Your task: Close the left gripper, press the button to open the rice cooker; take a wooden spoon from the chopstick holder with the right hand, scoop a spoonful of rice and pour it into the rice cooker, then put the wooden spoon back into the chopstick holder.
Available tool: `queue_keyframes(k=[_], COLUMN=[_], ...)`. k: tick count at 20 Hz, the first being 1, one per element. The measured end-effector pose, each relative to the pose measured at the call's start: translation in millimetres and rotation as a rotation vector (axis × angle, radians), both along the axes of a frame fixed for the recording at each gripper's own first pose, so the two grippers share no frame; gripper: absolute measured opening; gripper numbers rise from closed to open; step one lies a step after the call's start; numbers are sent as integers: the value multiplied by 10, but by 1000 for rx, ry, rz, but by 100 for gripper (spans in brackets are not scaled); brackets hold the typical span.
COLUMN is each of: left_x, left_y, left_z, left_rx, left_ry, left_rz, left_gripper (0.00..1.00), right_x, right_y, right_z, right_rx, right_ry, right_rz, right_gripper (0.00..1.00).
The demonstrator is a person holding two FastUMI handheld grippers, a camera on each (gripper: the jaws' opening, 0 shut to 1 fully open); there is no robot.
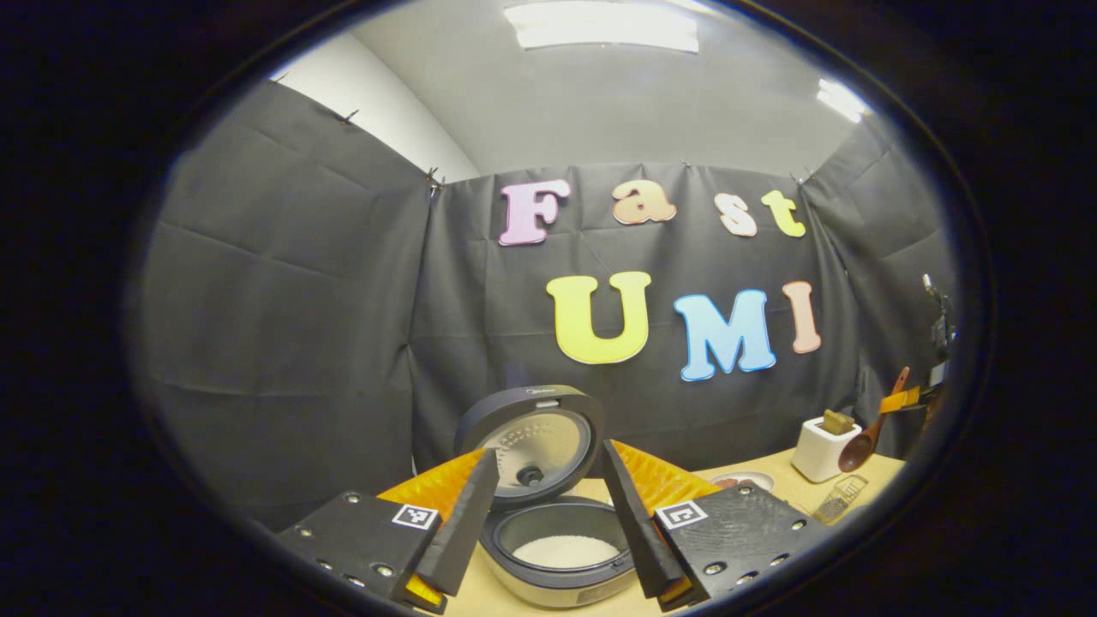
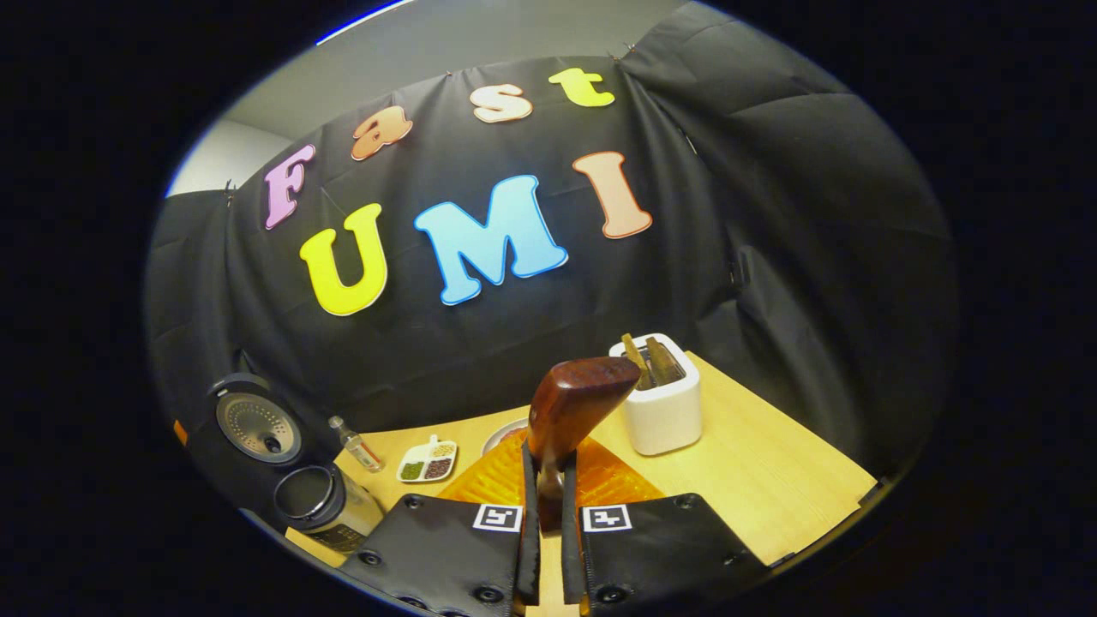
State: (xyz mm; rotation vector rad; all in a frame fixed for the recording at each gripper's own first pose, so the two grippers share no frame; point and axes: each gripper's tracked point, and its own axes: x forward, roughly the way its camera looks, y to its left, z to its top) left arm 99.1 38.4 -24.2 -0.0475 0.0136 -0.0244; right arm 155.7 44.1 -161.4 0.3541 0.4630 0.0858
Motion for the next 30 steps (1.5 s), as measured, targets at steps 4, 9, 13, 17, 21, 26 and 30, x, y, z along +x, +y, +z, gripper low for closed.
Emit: queue_keyframes(k=[4,9,13,17,21,26,30], left_x=[-65,-151,-167,-49,200,745,1373], left_y=[-20,66,84,123,44,10,191], left_z=[59,109,128,208,315,417,665], left_rx=[6,36,58,57,65,32,15], left_ry=[1,8,14,7,-17,-11,-58], left_rz=[0,24,27,32,15,4,24], left_gripper=[76,76,76,76,76,77,77], right_x=[-61,-130,-155,-246,-295,-518,-714], right_y=[-256,-353,-290,-335,-736,-1063,-907], right_z=[-332,-785,-1061,-1181,-920,-461,-230], right_rx=[-29,-45,-12,-25,-152,-293,-316], right_ry=[52,127,188,217,157,45,-11], right_rz=[-38,-50,-34,-55,-174,-319,-328], right_gripper=[8,12,14,24,81,98,98])
